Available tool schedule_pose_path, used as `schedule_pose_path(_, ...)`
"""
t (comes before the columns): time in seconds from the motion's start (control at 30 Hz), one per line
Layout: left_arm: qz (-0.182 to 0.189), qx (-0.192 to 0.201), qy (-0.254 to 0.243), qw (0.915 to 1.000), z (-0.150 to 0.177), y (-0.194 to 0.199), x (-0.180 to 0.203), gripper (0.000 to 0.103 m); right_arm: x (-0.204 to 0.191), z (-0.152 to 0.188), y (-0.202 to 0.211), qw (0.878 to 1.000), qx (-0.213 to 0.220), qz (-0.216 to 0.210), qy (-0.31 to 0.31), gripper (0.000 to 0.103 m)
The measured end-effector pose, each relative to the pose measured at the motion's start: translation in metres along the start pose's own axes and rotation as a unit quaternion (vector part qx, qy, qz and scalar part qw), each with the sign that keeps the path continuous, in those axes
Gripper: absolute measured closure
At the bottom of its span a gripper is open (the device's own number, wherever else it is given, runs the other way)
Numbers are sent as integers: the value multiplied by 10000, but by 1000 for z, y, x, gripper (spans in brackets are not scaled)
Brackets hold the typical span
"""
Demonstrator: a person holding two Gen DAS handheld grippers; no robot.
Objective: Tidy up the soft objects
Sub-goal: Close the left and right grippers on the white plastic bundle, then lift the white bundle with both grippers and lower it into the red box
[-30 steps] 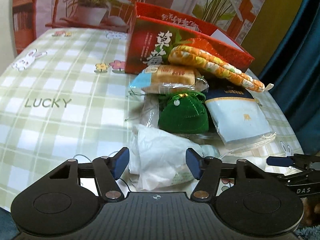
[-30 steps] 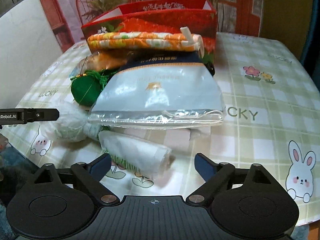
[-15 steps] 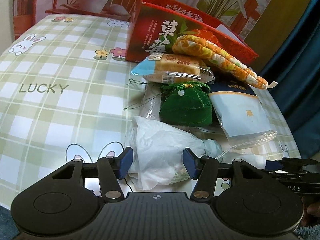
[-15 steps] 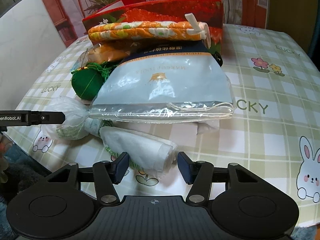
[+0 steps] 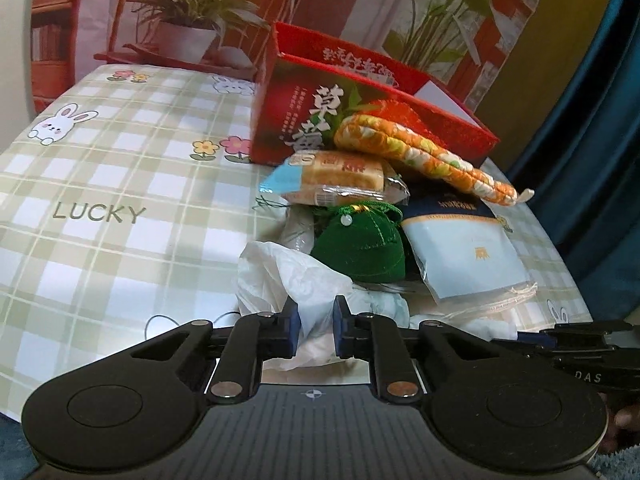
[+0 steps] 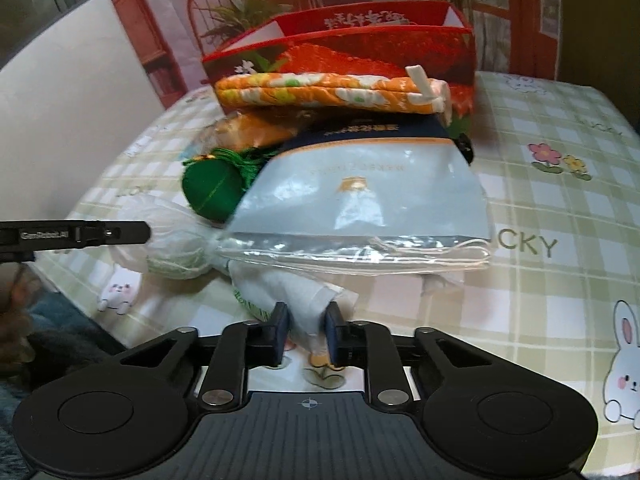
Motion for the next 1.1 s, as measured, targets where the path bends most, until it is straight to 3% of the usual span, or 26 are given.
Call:
schedule_pose_path(0.2, -80, 248, 164, 9995, -12, 18, -11, 86, -15, -7, 5, 9994, 98, -239, 221, 89)
schedule_pose_path(0.53, -157, 1067, 66, 9941, -46, 66, -10, 89, -46, -39, 29, 9935, 620, -508, 812, 90)
schedule_pose_path(0.87, -26, 1586, -76, 9873, -90, 85, 9, 89, -49, -89, 60, 9845, 1291, -293, 1151, 91)
schedule_pose_path(1.1, 44, 1877, -297, 9818, -141, 73, 33, 89, -35, -137, 69, 9783, 1572, -33, 1347, 91)
Point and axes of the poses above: each gripper's, at about its wrist camera, not at the fingertips, and y roughly against the way its jaws point, x to its right, z to its underside, the point moved 6 cm from there along -y, roughly the way its jaws point, and after that the axes turned 6 degrees about -z, right-handed, at the moved point
